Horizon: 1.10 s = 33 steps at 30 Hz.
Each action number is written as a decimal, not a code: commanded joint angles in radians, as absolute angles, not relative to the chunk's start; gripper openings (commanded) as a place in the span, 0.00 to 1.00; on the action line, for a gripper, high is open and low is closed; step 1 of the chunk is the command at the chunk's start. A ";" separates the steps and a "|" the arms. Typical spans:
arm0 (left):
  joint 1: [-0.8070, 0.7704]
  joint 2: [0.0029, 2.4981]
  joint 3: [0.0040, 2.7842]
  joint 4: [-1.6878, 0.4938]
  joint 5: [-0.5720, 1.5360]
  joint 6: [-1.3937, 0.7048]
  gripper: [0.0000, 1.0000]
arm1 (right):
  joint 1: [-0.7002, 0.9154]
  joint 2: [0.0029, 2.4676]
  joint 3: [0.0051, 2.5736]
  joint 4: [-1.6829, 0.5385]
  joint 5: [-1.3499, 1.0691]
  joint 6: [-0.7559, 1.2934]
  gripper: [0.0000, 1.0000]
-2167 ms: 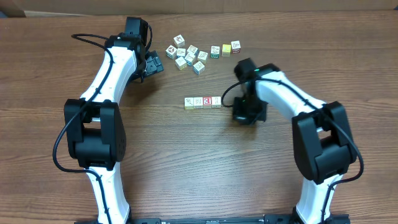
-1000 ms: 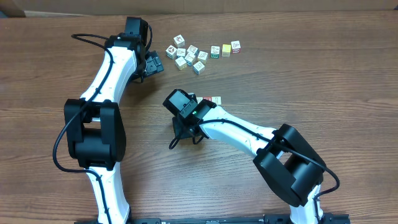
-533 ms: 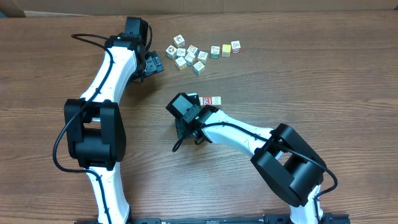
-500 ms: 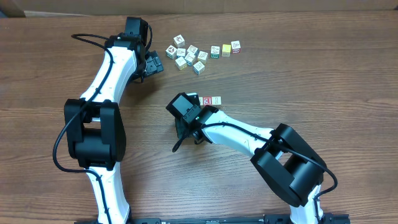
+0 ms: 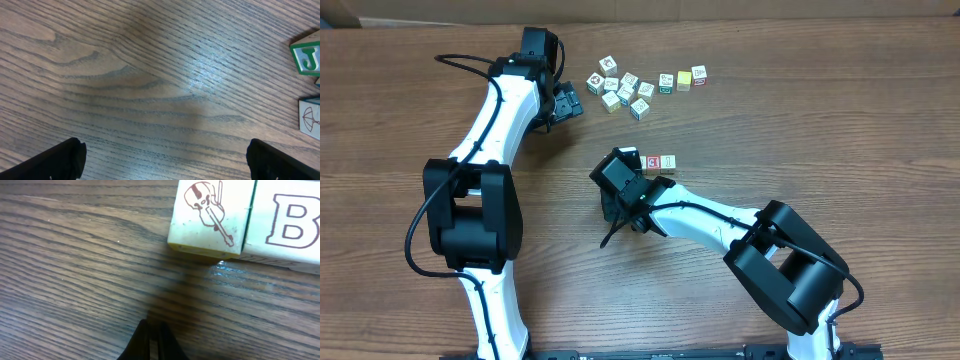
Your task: Form a horizontal line
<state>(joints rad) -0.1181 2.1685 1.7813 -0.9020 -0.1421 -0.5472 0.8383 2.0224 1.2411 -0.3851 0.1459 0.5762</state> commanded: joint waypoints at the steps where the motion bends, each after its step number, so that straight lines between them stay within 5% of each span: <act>1: -0.131 2.171 1.801 -0.904 -0.138 -0.538 1.00 | 0.830 2.007 1.215 -0.386 0.165 0.580 0.04; 33: -0.131 2.171 1.801 -0.904 -0.138 -0.538 1.00 | 0.775 2.007 1.214 -0.315 0.123 0.628 0.05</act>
<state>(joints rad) -0.1181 2.1685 1.7813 -0.9020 -0.1421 -0.5472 0.7731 2.0205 1.2301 -0.3222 0.1192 0.6250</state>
